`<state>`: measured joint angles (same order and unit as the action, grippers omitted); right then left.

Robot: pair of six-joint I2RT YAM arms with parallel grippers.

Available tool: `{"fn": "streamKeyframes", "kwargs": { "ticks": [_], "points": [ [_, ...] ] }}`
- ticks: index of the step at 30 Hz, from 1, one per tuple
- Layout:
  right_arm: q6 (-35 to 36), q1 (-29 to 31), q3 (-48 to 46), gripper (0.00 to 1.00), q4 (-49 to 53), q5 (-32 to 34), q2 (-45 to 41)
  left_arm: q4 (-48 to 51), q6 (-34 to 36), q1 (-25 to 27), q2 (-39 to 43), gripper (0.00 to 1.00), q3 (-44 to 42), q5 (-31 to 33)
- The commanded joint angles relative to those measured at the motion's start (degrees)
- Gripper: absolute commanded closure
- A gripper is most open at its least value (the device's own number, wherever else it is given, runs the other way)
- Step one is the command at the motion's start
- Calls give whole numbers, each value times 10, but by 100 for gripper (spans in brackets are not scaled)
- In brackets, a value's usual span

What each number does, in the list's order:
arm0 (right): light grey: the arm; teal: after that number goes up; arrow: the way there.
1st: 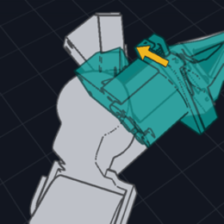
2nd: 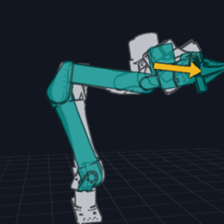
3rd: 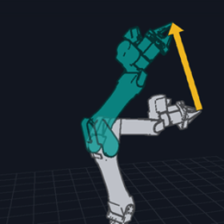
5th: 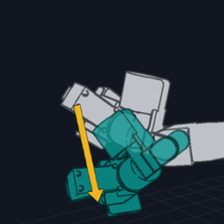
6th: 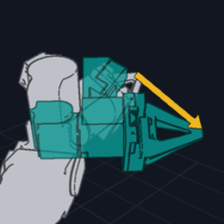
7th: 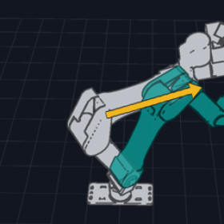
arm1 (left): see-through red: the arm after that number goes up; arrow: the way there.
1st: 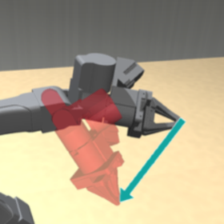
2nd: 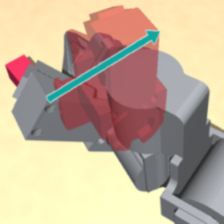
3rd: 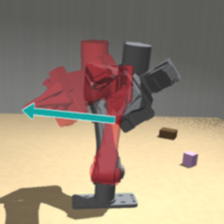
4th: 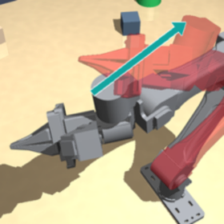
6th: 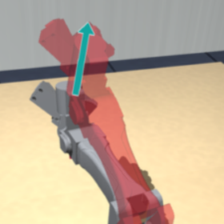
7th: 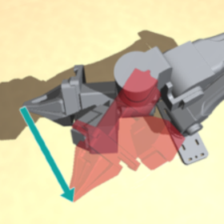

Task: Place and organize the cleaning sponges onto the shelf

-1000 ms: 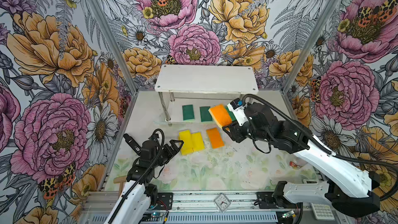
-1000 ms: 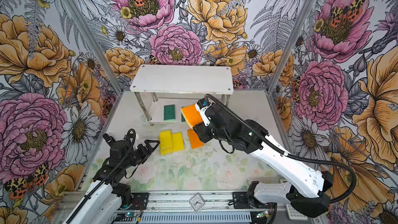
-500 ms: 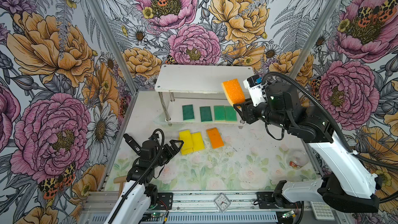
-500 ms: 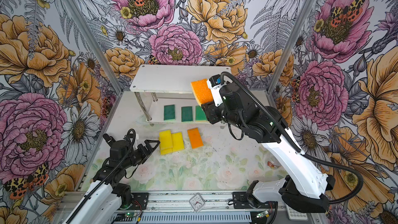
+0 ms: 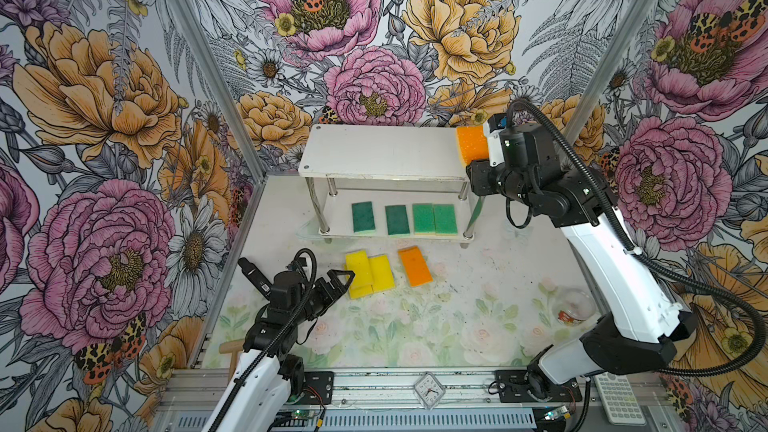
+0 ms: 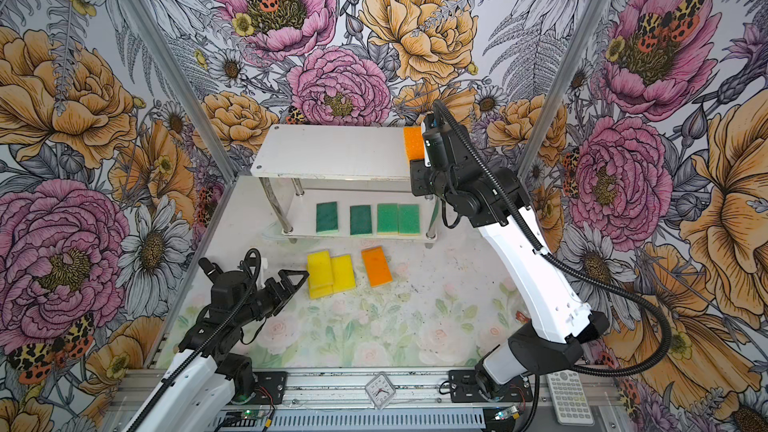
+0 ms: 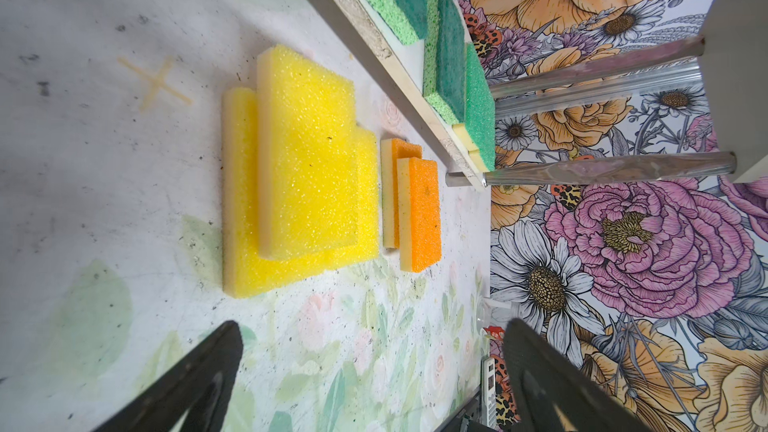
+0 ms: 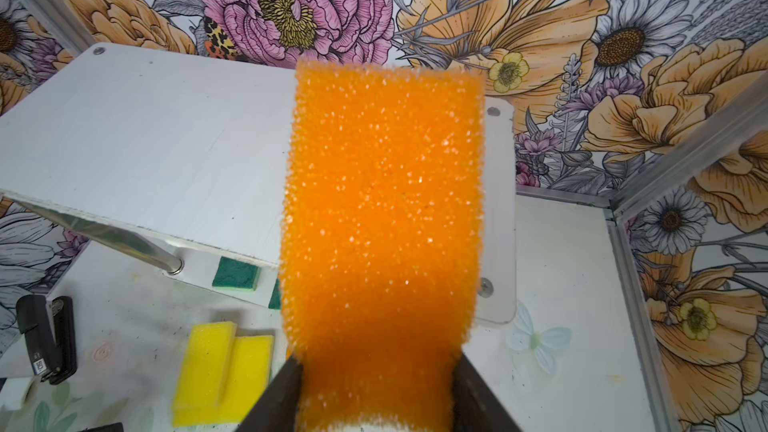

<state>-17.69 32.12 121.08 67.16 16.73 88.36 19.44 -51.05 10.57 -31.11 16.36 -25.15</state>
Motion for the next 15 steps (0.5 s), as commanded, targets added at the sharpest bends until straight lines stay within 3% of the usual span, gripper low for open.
{"fn": "streamKeyframes", "kwargs": {
  "ticks": [1, 15],
  "points": [
    [-24, -15, 35, 49, 2, 1, 24, -10, 2, -6, 10, 1, -6, -16],
    [-63, -43, 84, 49, 3, -24, 103, -8, 8, -7, 0, 1, -6, -15]
  ]
}}
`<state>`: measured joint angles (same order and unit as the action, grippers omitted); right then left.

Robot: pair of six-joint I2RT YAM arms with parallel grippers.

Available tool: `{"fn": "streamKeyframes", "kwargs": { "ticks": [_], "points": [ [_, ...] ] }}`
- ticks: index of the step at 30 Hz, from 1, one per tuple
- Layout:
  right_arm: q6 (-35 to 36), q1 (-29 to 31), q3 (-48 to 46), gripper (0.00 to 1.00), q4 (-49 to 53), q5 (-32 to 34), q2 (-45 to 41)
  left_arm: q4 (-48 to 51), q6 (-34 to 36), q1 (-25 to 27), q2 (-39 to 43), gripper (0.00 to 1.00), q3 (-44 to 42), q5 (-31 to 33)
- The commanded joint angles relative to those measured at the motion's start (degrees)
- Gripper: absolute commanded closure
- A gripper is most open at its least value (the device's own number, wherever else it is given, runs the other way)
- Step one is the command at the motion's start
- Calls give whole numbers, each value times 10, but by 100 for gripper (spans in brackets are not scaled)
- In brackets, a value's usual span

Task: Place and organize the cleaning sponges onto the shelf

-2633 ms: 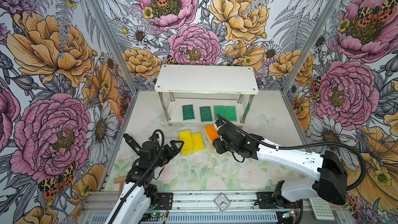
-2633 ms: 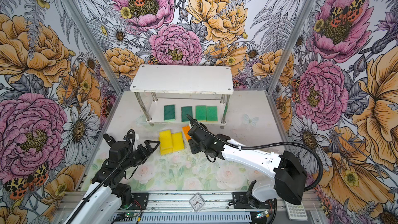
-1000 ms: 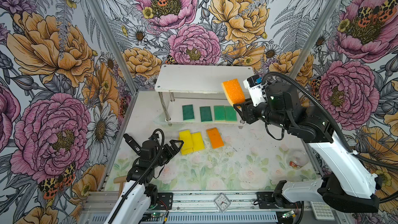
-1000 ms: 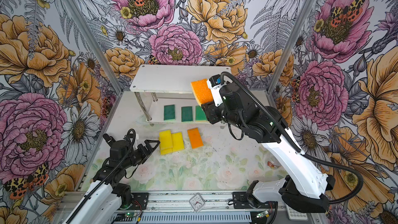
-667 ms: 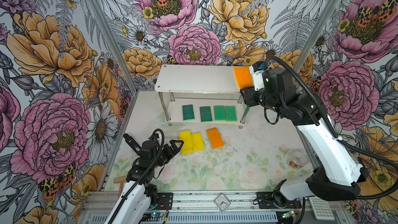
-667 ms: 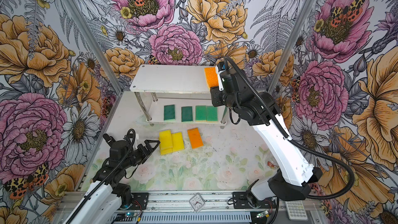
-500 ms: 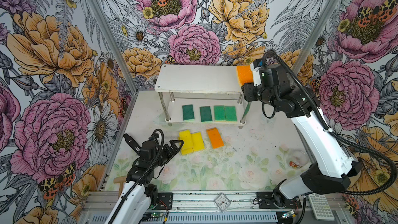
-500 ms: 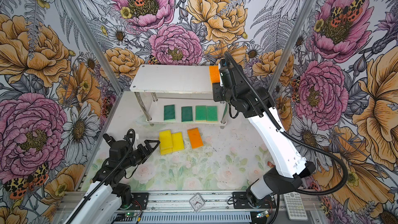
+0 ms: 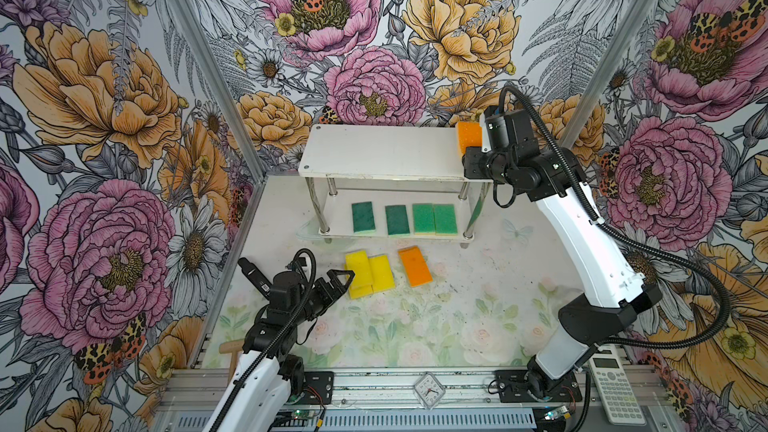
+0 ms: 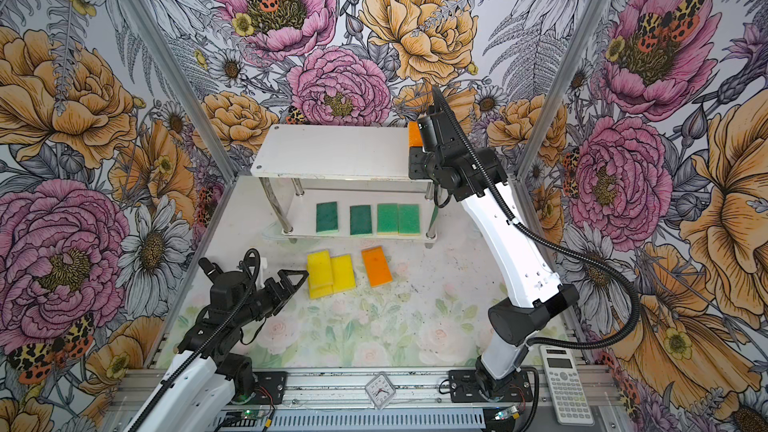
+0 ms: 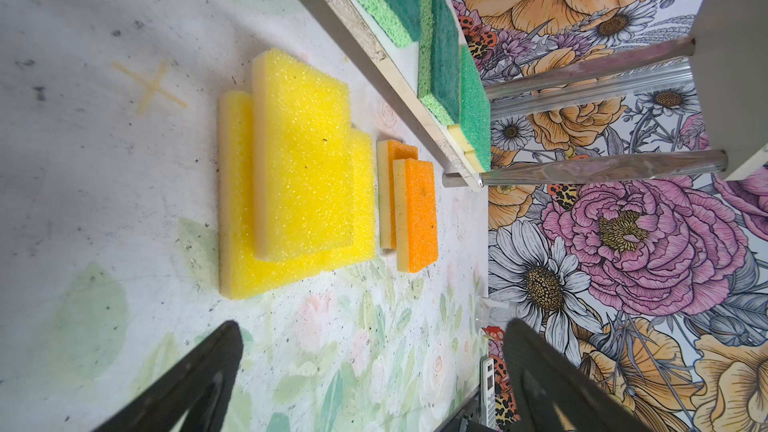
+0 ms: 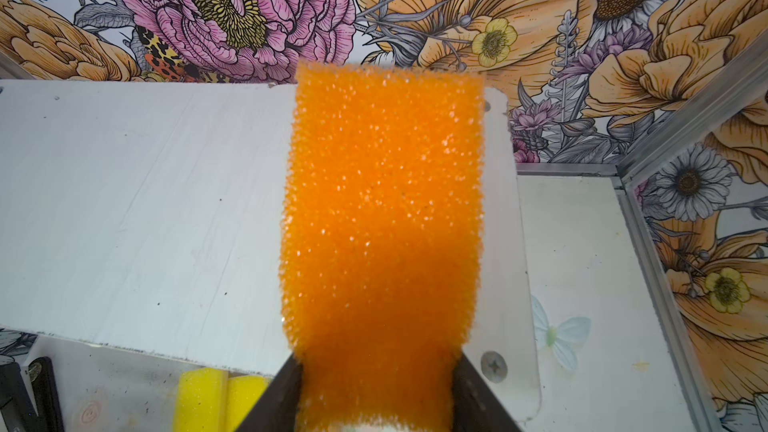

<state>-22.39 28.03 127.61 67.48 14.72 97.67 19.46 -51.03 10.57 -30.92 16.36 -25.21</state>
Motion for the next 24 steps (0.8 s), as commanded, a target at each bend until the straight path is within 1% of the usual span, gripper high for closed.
{"fn": "streamKeyframes", "kwargs": {
  "ticks": [1, 15, 24],
  "points": [
    [-18, -3, 19, 49, -1, -4, 13, -8, 8, -7, -2, 1, -6, -13],
    [-31, -11, 22, 50, -1, -2, 33, -7, 8, -8, -3, 1, -8, -13],
    [-32, -17, 22, 48, -1, -6, 39, -7, 8, -9, -2, 1, -10, -14]
  ]
}}
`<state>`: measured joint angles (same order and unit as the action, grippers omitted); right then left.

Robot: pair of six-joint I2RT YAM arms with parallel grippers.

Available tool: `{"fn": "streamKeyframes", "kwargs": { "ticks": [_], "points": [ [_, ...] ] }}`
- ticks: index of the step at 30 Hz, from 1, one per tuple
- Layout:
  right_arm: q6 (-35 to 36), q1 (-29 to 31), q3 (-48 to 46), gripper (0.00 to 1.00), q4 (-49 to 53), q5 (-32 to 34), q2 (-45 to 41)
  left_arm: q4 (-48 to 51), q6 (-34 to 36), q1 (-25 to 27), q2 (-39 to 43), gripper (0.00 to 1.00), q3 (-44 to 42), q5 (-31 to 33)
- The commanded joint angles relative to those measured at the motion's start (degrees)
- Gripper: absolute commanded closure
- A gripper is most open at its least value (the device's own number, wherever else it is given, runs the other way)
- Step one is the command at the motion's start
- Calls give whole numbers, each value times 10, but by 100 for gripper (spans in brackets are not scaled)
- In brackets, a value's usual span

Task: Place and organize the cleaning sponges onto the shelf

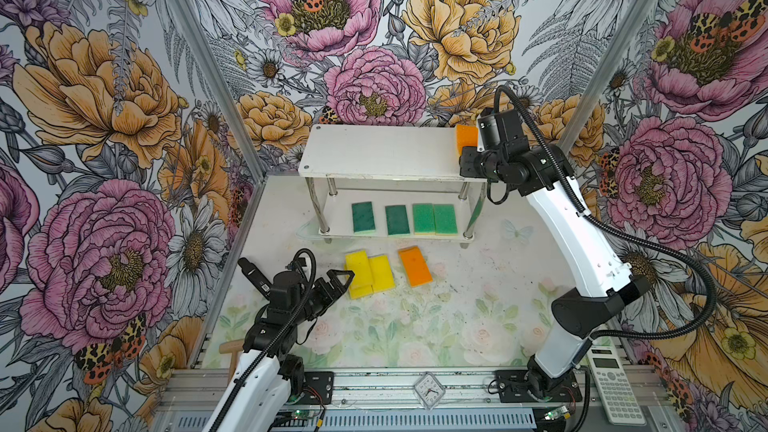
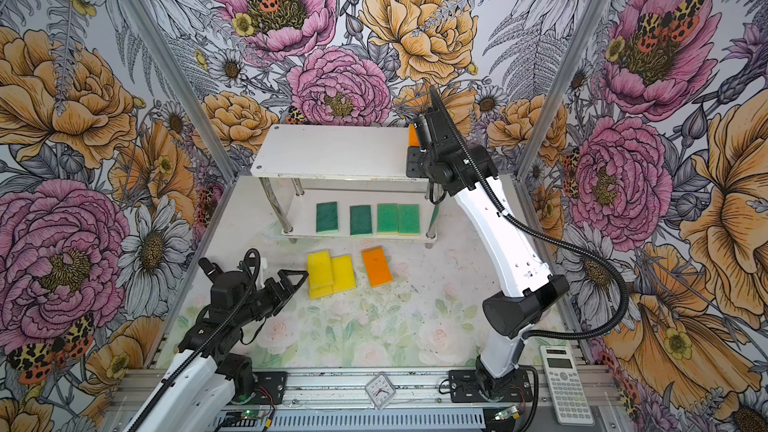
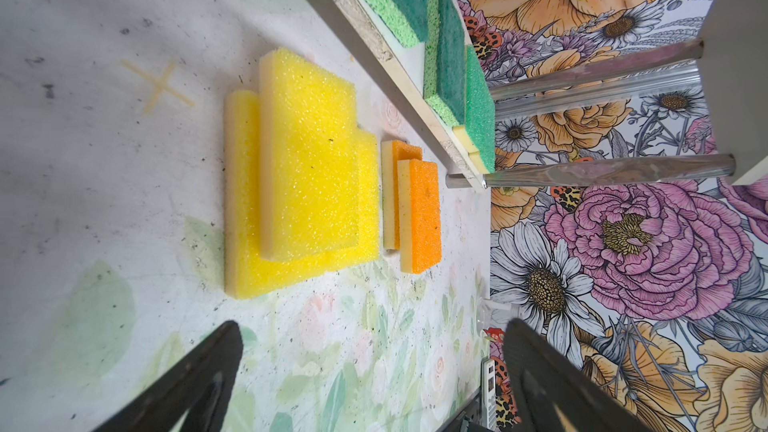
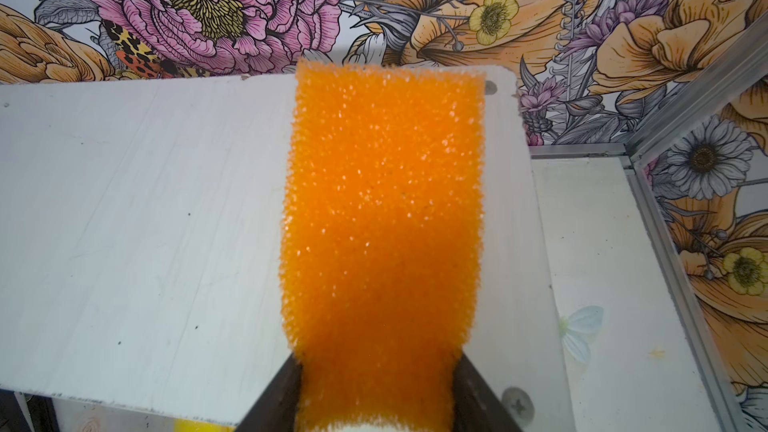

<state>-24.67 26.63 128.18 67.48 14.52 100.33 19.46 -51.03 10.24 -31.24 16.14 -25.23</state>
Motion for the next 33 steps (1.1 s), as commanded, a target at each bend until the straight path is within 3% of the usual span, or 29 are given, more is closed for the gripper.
{"fn": "streamKeyframes", "kwargs": {
  "ticks": [1, 33],
  "points": [
    [-10, -3, 16, 48, -1, -5, 13, -7, 8, -6, 2, 1, -8, -14],
    [-14, -3, 17, 36, -2, -7, 18, -7, 8, -7, 2, 1, -11, -16]
  ]
}}
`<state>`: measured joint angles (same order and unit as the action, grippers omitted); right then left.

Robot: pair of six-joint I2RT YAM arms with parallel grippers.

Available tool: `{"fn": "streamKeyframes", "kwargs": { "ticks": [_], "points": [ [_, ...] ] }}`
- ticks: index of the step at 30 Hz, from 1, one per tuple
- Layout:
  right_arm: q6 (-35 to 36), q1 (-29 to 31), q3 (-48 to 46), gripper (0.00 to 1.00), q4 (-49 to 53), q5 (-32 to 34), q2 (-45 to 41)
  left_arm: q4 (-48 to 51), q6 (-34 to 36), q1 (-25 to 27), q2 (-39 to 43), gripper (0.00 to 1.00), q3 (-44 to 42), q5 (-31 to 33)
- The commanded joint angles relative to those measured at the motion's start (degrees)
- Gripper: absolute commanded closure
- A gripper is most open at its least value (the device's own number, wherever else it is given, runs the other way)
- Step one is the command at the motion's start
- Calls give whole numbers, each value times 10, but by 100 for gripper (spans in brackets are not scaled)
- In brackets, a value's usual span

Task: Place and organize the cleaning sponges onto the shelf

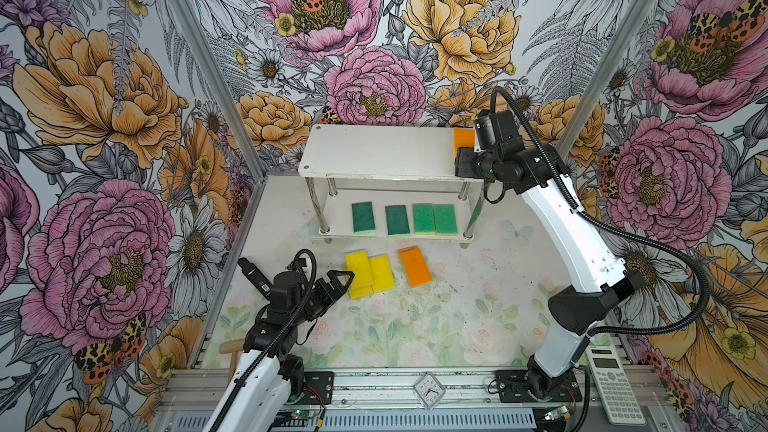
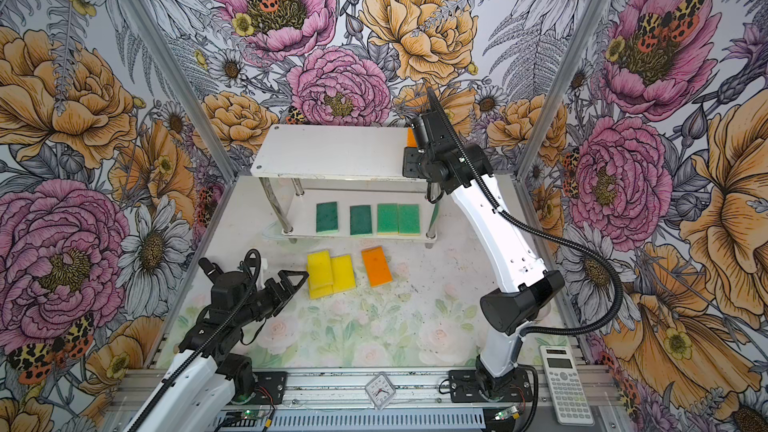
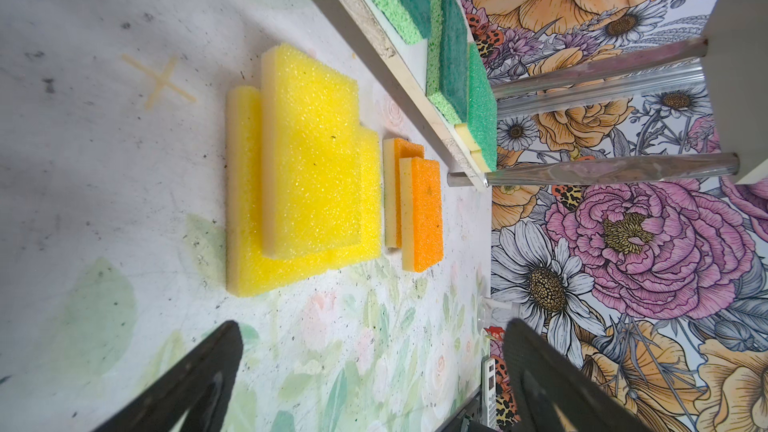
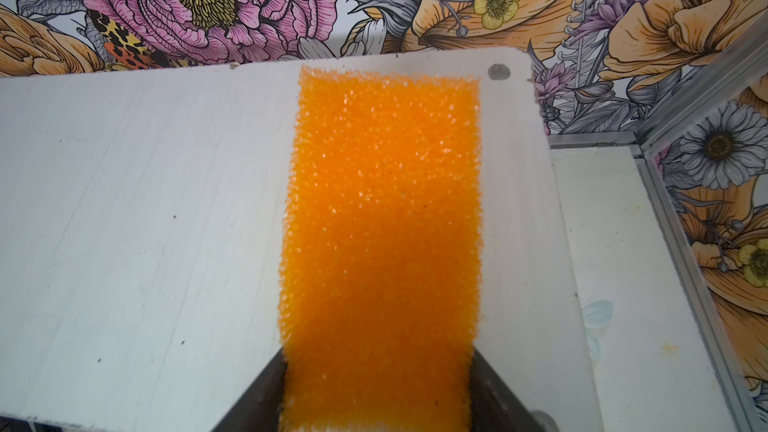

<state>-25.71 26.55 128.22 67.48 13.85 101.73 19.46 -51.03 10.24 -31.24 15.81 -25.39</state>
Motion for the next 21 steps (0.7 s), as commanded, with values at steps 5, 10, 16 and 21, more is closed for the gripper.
{"fn": "streamKeyframes", "kwargs": {
  "ticks": [5, 10, 16, 21],
  "points": [
    [-1, -3, 19, 33, -2, 1, 3, -7, 8, -7, 1, 1, -8, -14],
    [-1, -3, 24, 31, -2, -2, 9, -8, 7, -7, 0, 1, -7, -15],
    [0, -3, 30, 29, -2, -7, 14, -8, 8, -8, -1, 1, -7, -14],
    [-1, -3, 34, 29, -2, -7, 14, -11, 8, -7, -2, 1, -7, -15]
  ]
}}
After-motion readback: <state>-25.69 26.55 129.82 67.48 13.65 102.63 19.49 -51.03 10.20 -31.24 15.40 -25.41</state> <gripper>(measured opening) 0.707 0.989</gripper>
